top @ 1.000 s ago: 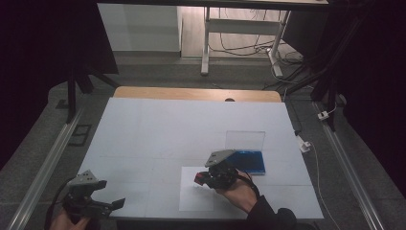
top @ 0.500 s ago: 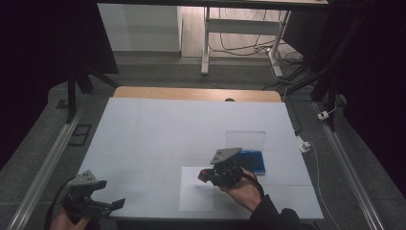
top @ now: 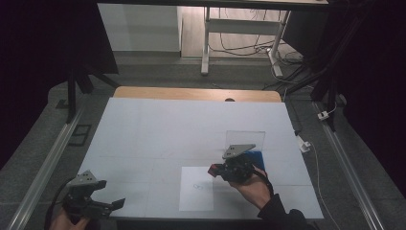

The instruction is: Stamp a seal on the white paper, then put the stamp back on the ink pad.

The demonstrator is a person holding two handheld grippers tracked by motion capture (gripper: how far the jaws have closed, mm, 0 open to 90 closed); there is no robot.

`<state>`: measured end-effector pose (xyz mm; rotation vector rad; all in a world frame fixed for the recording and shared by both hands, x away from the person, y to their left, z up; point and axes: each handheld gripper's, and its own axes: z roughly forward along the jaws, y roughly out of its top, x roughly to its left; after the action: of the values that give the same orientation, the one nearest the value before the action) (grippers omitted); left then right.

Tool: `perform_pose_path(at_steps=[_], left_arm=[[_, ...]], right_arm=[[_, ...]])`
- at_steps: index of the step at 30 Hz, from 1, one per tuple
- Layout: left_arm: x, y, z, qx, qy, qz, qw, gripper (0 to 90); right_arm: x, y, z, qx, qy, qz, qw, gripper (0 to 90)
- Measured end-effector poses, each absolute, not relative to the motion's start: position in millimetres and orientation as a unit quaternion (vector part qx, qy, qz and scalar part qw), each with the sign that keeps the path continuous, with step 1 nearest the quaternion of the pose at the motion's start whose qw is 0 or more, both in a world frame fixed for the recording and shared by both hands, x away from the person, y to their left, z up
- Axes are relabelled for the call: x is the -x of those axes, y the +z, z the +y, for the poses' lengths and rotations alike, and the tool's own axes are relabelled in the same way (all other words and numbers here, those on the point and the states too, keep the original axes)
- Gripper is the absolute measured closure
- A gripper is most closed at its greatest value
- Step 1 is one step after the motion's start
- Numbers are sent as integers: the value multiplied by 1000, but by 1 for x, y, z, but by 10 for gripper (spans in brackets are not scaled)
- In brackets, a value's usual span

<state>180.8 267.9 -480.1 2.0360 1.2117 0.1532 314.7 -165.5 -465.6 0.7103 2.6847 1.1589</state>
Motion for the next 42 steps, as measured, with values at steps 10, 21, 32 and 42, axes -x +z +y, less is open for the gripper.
perform_pose_path(at_steps=[10, 21, 32, 42], left_arm=[[-181, -480, 267, -795, 61, 473, 374, 2], [-181, -480, 268, -795, 60, 472, 377, 2], [-180, -480, 268, -793, 63, 472, 379, 2], [-180, -479, 268, -794, 63, 471, 379, 2]], right_arm=[[-321, -463, -180, -256, 384, 884, 75, 801], [-328, -461, -193, -279, 382, 877, 86, 801], [-339, -463, -206, -299, 377, 871, 99, 802], [-347, -464, -218, -317, 373, 865, 112, 801]])
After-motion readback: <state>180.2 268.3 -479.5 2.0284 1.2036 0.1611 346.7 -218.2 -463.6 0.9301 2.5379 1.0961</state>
